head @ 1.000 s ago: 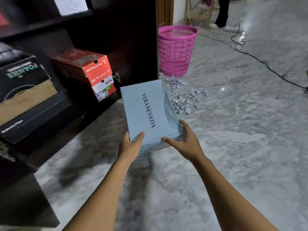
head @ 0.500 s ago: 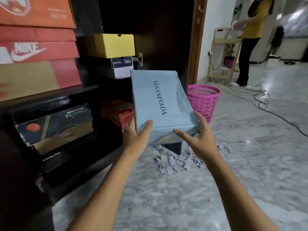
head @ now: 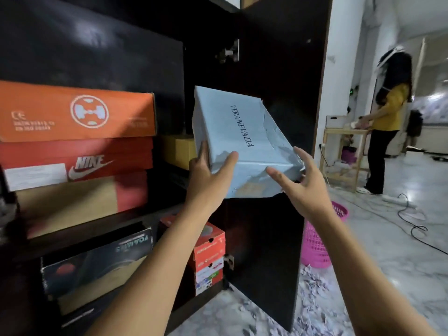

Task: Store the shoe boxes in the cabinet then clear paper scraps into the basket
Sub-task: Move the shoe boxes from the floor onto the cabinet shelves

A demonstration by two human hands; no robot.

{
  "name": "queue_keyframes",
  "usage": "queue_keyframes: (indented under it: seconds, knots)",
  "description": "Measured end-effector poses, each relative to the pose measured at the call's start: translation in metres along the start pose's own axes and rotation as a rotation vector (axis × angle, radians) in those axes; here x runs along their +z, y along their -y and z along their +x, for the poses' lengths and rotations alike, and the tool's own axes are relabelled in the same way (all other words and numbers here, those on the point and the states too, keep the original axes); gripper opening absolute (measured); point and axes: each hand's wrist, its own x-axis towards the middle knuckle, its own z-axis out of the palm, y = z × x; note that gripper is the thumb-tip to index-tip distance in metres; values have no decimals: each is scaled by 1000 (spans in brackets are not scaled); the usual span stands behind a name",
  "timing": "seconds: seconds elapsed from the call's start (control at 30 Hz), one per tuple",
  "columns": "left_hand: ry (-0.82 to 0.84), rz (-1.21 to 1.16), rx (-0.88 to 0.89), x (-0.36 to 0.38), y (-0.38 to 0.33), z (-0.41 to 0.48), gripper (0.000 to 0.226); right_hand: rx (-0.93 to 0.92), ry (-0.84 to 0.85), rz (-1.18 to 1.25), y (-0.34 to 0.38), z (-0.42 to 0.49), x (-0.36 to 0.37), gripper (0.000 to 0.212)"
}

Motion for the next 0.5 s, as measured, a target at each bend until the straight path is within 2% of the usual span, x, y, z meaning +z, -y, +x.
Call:
queue_keyframes:
  seconds: [0.17, 0.33, 0.5]
  knots:
    - [6, -26, -92, -17, -38, 62, 73, -35, -8, -62, 46, 69, 15, 79]
    - [-14, -46, -105, -32, -54, 104, 45, -20, 21, -108, 65, 115, 35, 77]
    - [-37, -25, -195, -34, -32, 138, 63, -7, 71, -187, 53, 151, 58, 69]
